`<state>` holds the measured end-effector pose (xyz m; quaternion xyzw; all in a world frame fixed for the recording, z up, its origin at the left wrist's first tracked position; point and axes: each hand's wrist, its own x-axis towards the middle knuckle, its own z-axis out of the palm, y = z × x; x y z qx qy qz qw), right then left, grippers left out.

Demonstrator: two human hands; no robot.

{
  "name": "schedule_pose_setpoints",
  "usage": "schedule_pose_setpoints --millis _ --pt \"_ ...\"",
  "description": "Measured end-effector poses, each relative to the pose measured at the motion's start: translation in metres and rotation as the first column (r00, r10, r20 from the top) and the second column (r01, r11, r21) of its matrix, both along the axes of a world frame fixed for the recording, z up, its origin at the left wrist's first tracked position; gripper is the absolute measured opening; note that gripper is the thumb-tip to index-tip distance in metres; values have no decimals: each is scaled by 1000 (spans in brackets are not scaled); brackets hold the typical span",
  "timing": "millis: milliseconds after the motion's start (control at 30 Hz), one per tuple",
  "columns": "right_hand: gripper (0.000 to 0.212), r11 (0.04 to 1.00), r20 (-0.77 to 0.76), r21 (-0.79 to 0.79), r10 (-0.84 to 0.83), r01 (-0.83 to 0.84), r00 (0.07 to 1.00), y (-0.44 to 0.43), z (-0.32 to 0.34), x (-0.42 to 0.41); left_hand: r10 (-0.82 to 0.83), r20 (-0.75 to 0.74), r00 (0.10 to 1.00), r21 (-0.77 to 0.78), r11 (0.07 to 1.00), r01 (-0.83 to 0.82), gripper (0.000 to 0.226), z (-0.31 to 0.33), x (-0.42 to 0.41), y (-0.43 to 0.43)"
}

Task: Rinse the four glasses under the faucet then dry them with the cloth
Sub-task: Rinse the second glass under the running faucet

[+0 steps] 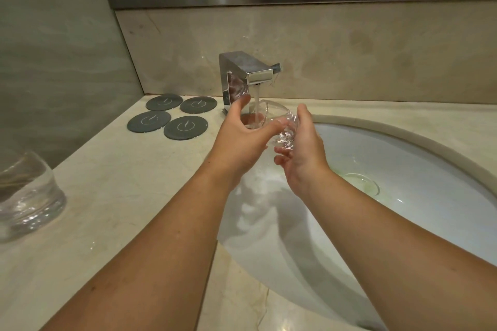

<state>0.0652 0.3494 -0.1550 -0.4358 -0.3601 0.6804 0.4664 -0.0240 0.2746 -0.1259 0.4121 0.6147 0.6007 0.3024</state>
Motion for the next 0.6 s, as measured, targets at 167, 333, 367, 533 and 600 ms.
schedule_pose_setpoints --millis 167,333,367,533,600 --pt "35 996 -82 -90 -6 -2 997 -2 2 1 -33 -4 999 8 999 33 109 -3 -2 3" --pt "28 997 -71 16 -71 72 995 -1 3 1 -77 51 996 -61 995 80 113 -3 -1 3" --pt "28 996 -60 40 -78 80 995 -1 2 1 -68 58 996 -82 994 73 112 -3 -1 3" --pt "36 992 -12 97 -83 84 996 -1 1 0 6 95 995 -97 995 3 83 -3 -3 2" --pt "46 995 -11 82 -46 47 999 0 0 -2 11 72 997 -57 998 -7 87 -1 -3 1"
